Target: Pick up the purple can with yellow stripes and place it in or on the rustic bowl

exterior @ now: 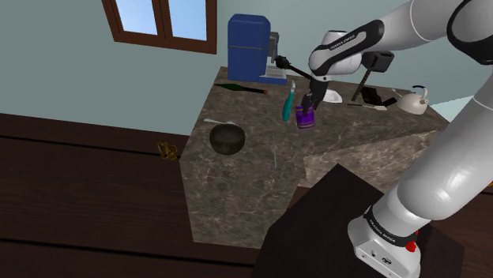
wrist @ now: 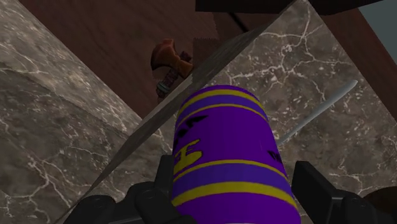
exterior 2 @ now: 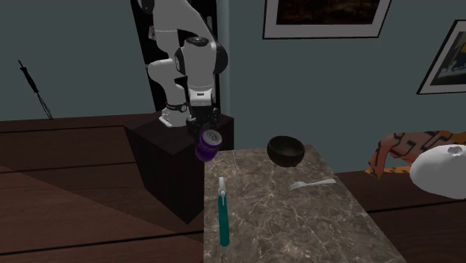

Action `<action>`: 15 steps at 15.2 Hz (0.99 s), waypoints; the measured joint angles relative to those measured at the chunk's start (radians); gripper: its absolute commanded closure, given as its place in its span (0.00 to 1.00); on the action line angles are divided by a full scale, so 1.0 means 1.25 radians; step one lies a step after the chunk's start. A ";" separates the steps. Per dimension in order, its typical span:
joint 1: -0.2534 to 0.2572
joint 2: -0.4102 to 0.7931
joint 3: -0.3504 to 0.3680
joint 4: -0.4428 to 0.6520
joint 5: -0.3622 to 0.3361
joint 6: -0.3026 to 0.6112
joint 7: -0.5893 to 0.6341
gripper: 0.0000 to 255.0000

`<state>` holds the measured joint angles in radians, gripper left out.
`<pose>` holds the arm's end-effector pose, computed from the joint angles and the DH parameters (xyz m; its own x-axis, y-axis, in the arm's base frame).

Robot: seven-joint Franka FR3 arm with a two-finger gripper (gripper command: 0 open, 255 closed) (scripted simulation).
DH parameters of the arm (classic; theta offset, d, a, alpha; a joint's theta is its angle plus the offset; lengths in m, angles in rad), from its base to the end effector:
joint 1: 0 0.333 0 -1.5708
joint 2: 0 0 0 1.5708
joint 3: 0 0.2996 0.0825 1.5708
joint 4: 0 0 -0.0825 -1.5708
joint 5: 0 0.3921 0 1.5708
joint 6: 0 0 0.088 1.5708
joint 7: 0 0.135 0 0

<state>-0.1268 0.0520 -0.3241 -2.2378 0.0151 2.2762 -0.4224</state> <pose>0.4804 -0.2322 0.2970 0.9992 -0.0380 -0.0120 -0.0380 -0.9993 0.0003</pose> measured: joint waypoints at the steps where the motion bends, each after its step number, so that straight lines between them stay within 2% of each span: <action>1: 0.000 -0.007 0.000 0.004 -0.003 -0.010 0.001 1.00; 7: 0.008 -0.038 0.006 0.029 -0.015 -0.065 0.023 1.00; 15: 0.079 -0.016 0.076 0.083 -0.008 -0.099 0.160 1.00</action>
<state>-0.0276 0.0319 -0.2291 -2.1335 0.0047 2.1527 -0.2228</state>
